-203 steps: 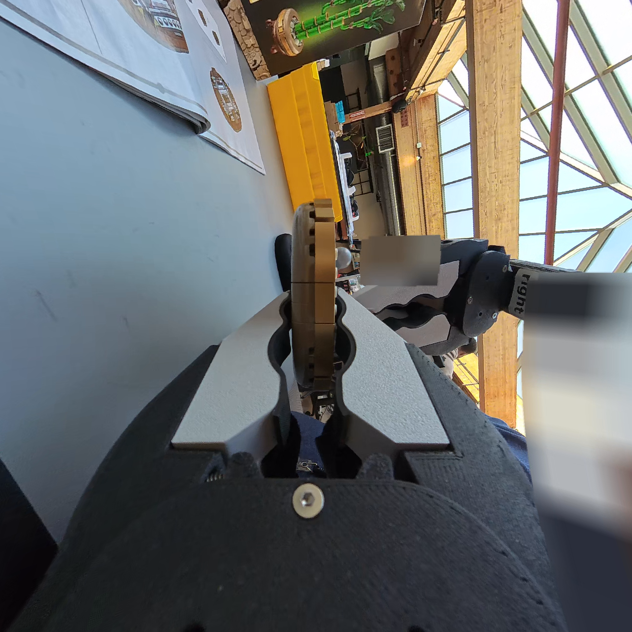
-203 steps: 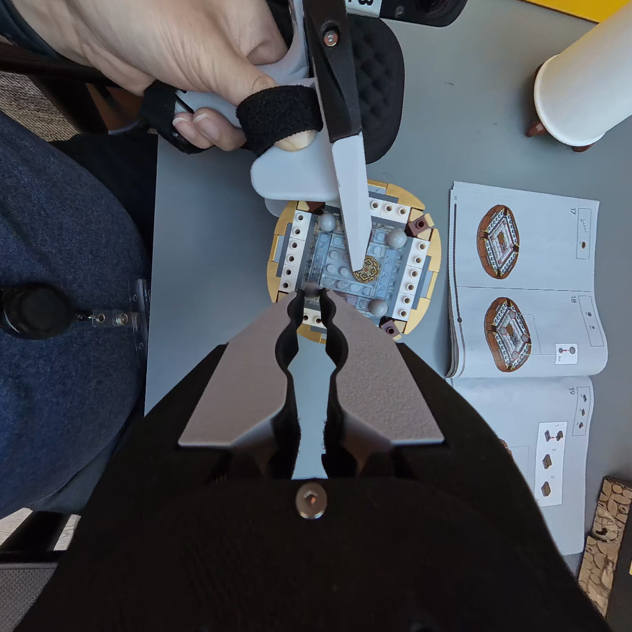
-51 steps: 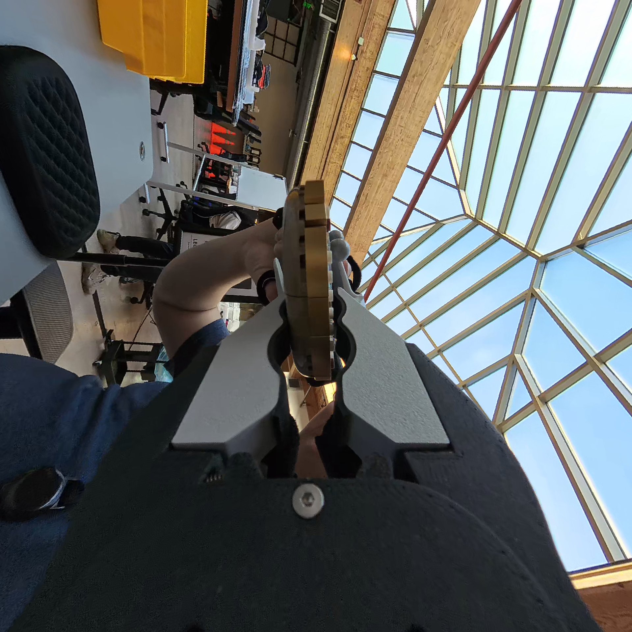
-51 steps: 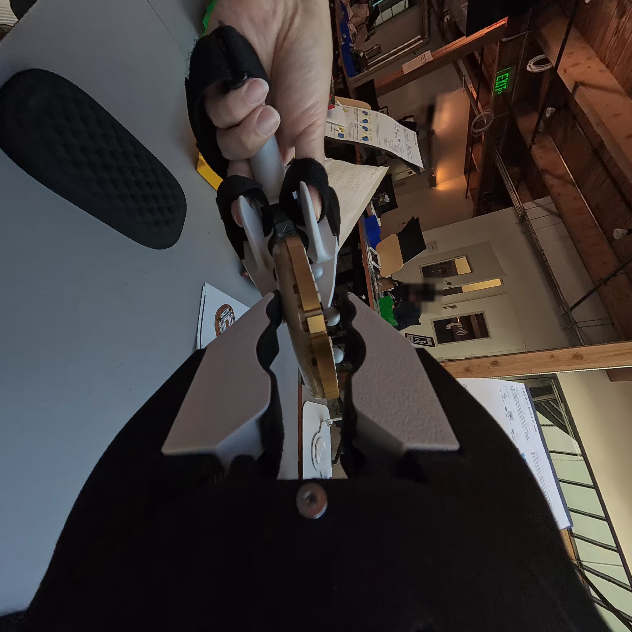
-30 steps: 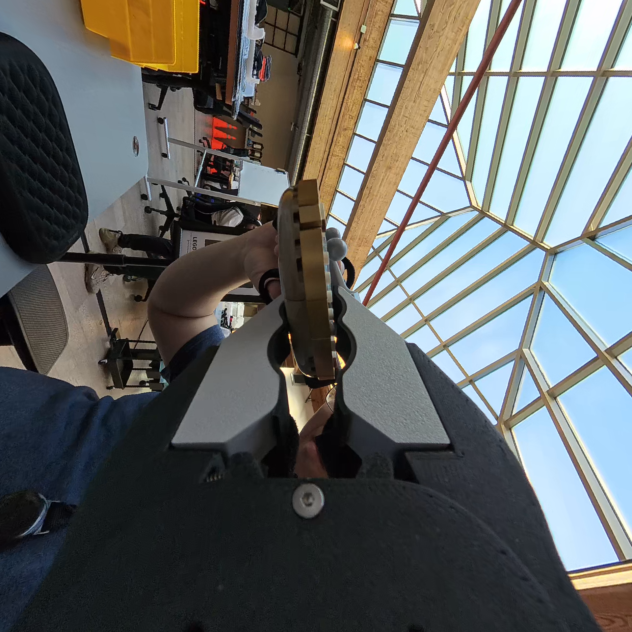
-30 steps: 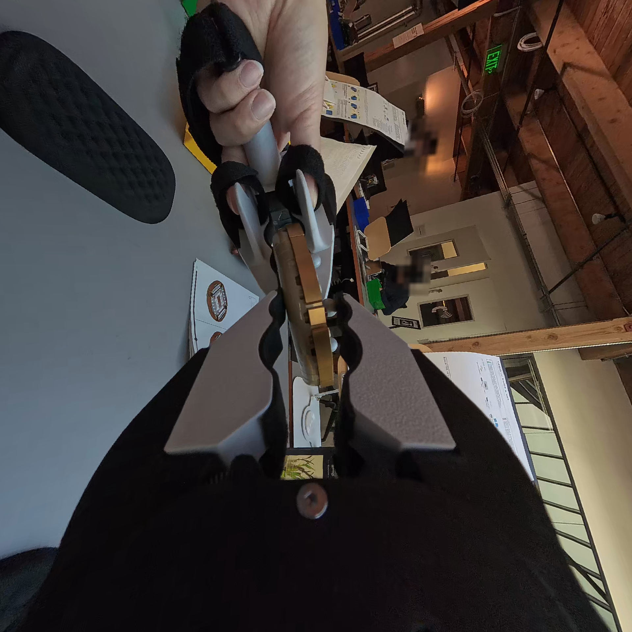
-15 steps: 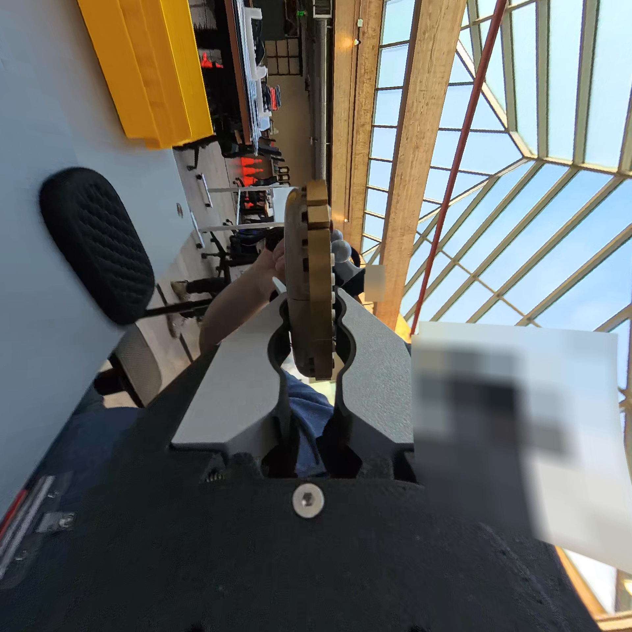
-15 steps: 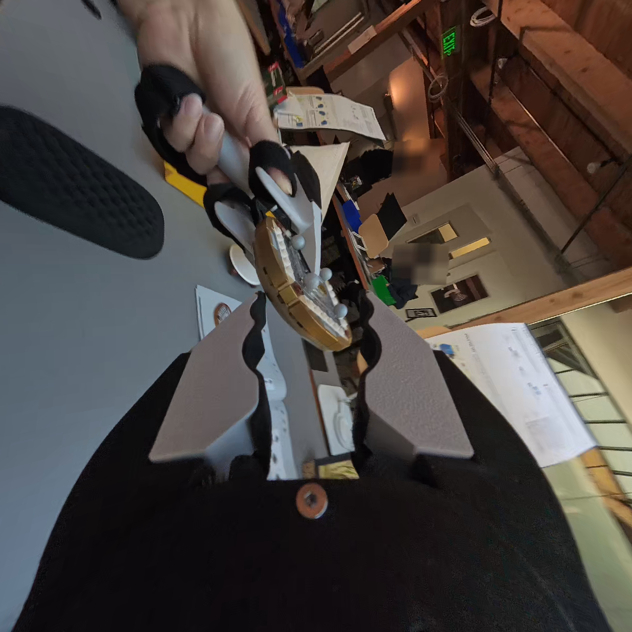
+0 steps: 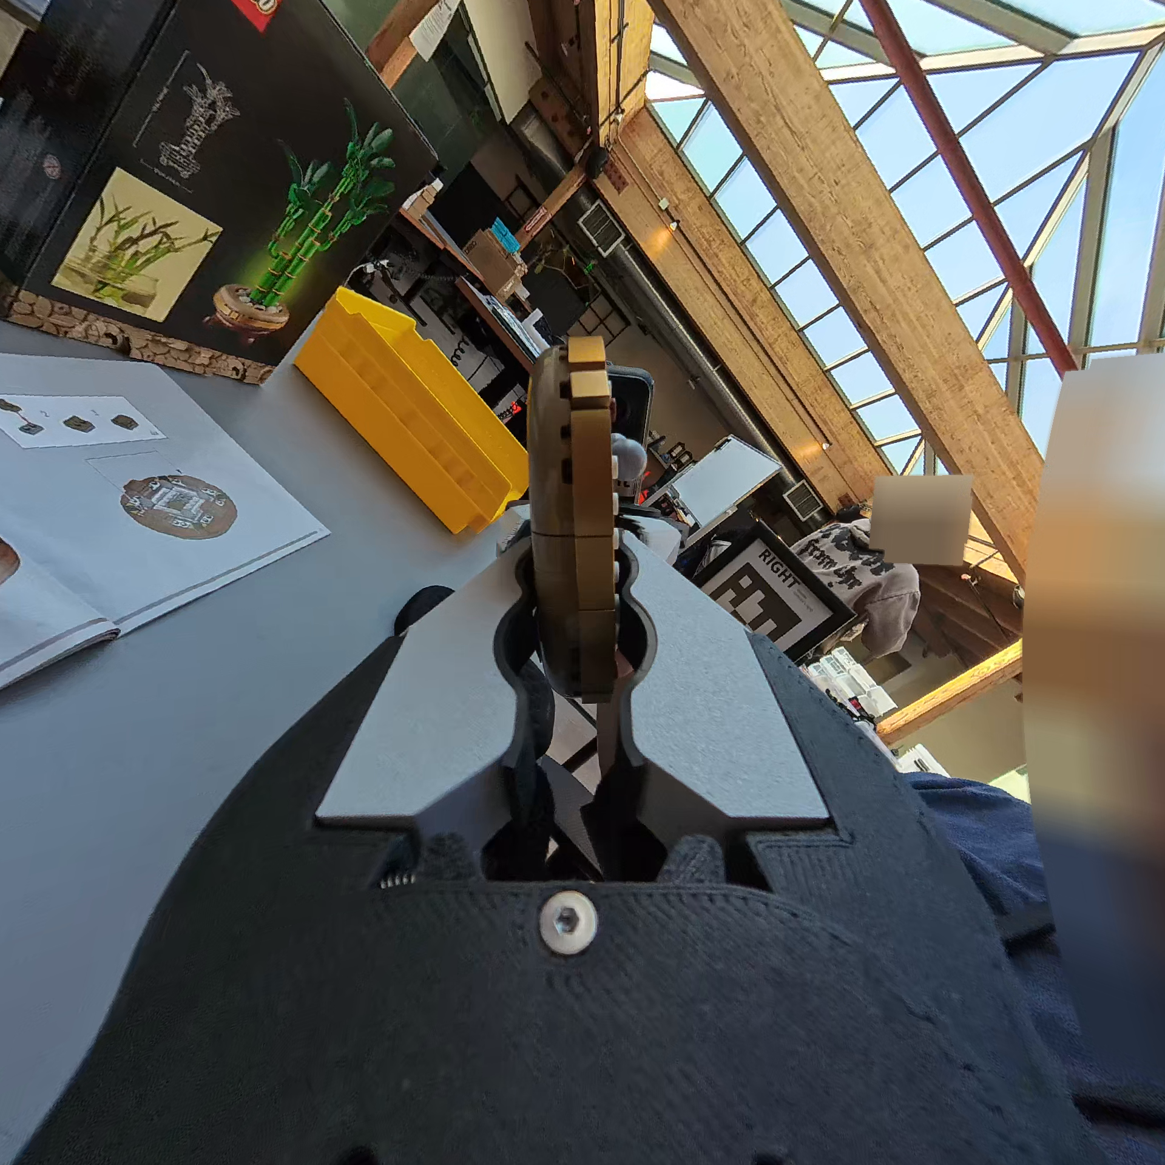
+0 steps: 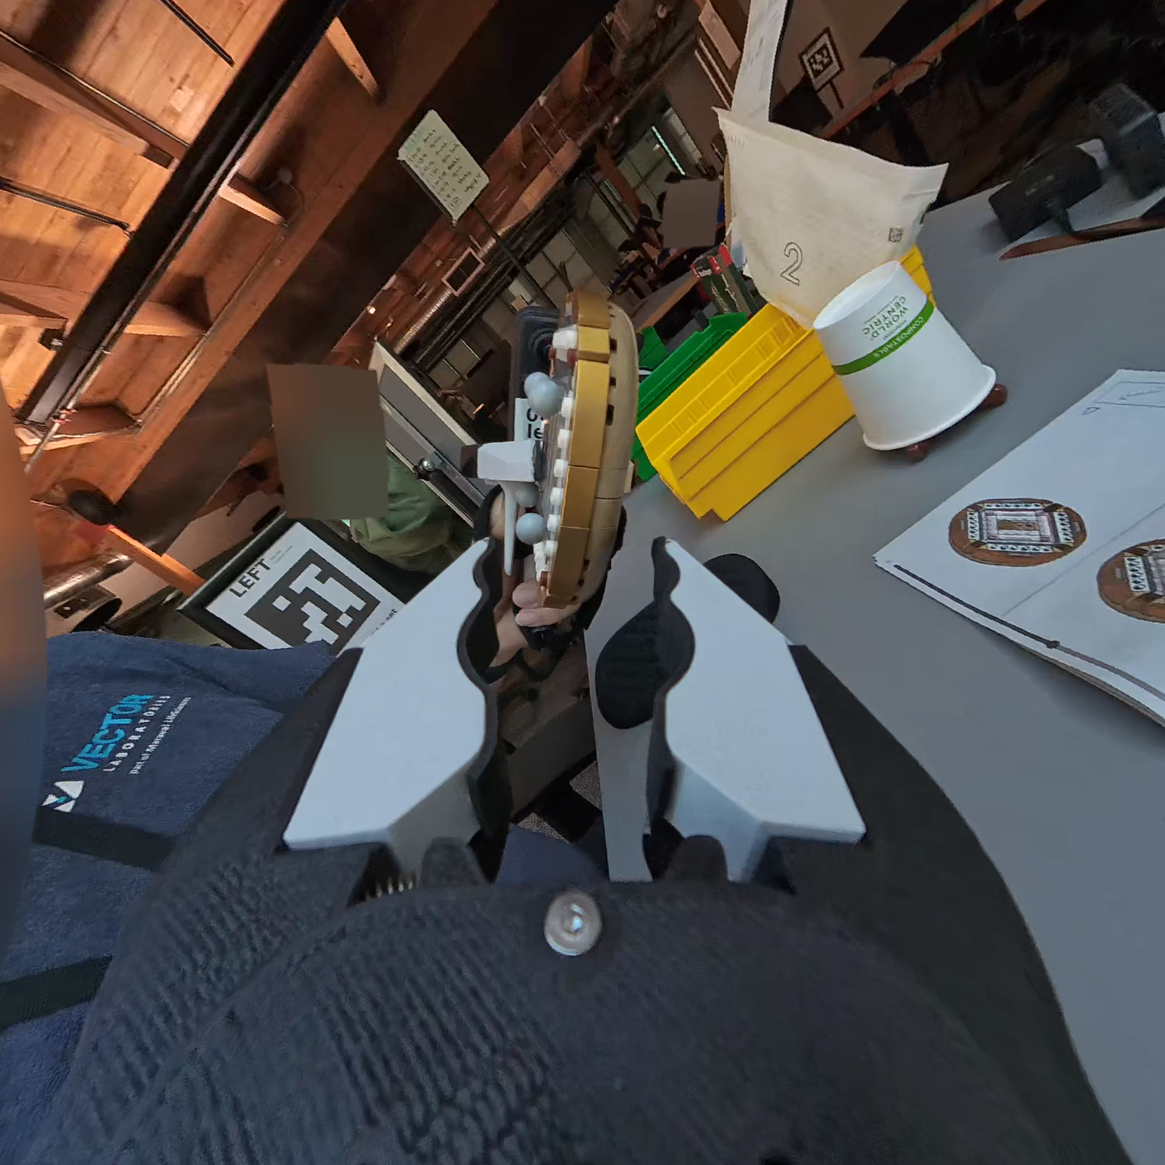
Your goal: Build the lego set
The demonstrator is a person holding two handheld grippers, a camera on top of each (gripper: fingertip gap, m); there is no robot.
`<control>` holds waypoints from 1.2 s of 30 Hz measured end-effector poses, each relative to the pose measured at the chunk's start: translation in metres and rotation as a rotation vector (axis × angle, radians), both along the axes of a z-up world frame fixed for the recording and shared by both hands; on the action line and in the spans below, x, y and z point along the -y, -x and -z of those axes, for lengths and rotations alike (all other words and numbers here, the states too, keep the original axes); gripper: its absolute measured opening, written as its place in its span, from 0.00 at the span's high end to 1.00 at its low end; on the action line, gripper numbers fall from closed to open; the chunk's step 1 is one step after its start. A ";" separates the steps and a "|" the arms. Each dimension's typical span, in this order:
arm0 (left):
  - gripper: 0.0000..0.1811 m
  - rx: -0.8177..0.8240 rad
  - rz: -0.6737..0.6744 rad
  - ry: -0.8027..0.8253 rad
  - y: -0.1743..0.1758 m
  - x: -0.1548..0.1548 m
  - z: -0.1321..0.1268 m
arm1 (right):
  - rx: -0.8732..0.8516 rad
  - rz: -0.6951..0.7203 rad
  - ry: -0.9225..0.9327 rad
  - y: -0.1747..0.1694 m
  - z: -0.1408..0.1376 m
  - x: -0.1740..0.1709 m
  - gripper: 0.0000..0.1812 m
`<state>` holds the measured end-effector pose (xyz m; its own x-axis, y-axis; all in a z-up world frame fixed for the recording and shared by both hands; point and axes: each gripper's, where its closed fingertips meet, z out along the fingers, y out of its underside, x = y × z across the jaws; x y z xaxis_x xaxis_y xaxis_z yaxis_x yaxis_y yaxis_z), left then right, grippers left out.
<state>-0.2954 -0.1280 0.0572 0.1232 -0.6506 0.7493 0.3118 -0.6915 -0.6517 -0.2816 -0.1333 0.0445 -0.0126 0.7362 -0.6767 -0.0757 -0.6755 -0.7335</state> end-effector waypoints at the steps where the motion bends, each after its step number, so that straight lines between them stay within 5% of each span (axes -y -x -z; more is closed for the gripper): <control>1: 0.89 -0.005 -0.004 -0.008 0.001 0.001 0.001 | 0.014 -0.001 0.005 0.002 0.002 0.000 0.74; 8: 0.89 -0.022 -0.024 -0.048 0.004 0.002 0.001 | -0.026 -0.071 0.051 0.015 0.000 0.006 0.83; 17: 0.89 -0.036 -0.042 -0.087 0.007 0.008 -0.007 | -0.054 -0.074 0.022 0.018 -0.008 0.012 0.84; 20: 0.89 -0.053 -0.070 -0.081 0.011 0.005 -0.006 | -0.070 -0.070 0.044 0.018 -0.011 0.011 0.68; 27: 0.89 -0.096 -0.138 -0.146 0.023 0.000 -0.018 | -0.235 -0.032 0.101 0.003 -0.028 -0.007 0.65; 36: 0.89 -0.050 -0.094 -0.142 0.018 0.009 -0.029 | -0.323 -0.030 0.032 -0.005 -0.032 -0.007 0.86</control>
